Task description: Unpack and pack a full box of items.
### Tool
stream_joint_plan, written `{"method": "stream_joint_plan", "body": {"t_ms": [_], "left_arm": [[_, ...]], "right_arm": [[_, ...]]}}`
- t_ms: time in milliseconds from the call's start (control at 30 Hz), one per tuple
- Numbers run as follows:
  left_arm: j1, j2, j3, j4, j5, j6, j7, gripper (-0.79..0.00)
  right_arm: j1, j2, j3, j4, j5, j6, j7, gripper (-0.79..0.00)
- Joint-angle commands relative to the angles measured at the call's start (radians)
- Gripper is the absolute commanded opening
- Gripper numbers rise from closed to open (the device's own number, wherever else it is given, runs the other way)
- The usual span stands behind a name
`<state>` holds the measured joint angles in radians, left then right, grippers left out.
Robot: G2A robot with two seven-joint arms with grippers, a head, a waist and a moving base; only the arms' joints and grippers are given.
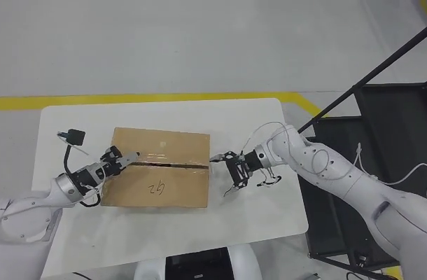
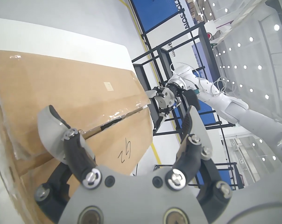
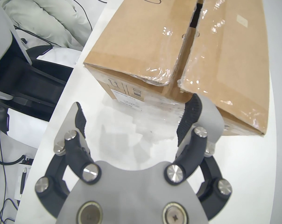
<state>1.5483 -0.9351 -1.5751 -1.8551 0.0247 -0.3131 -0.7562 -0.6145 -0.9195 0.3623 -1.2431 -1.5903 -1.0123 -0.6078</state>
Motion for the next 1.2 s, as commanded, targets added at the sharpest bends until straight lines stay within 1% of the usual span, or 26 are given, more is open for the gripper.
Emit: {"method": "stream_joint_plan", "body": {"t_ms": [0, 167, 333, 433, 567, 767, 833, 900, 967, 1167], "left_arm": [[0.01, 0.001, -0.012, 0.004, -0.003, 0.0, 0.005, 0.0], [0.038, 0.002, -0.042, 0.003, -0.013, -0.001, 0.013, 0.0], [0.063, 0.003, -0.066, -0.01, -0.02, 0.002, 0.025, 0.0], [0.073, 0.003, -0.075, -0.021, -0.02, 0.005, 0.03, 0.0], [0.069, 0.002, -0.069, -0.032, -0.017, 0.016, 0.035, 0.0], [0.043, -0.001, -0.039, -0.043, 0.003, 0.042, 0.046, 0.0], [0.035, -0.002, -0.029, -0.046, 0.008, 0.05, 0.051, 0.0], [0.028, -0.003, -0.019, -0.049, 0.012, 0.058, 0.056, 0.0], [0.023, -0.004, -0.008, -0.052, 0.019, 0.064, 0.061, 0.0], [0.012, -0.006, 0.008, -0.048, 0.03, 0.075, 0.063, 0.0]], "right_arm": [[0.028, -0.015, -0.036, 0.012, 0.021, 0.0, -0.002, 0.0], [0.093, -0.055, -0.112, 0.044, 0.068, 0.0, -0.006, 0.0], [0.145, -0.1, -0.169, 0.089, 0.122, 0.0, 0.019, 0.0], [0.168, -0.113, -0.187, 0.13, 0.138, 0.0, 0.016, 0.0], [0.171, -0.1, -0.189, 0.201, 0.14, 0.0, 0.003, 0.0], [0.148, -0.049, -0.173, 0.242, 0.101, 0.0, -0.116, 0.0], [0.137, -0.035, -0.163, 0.258, 0.089, 0.002, -0.132, 0.0], [0.124, -0.031, -0.152, 0.279, 0.102, 0.006, -0.108, 0.0], [0.112, -0.04, -0.142, 0.288, 0.134, 0.019, -0.048, 0.0], [0.09, -0.096, -0.121, 0.314, 0.263, 0.05, 0.143, 0.0]]}}
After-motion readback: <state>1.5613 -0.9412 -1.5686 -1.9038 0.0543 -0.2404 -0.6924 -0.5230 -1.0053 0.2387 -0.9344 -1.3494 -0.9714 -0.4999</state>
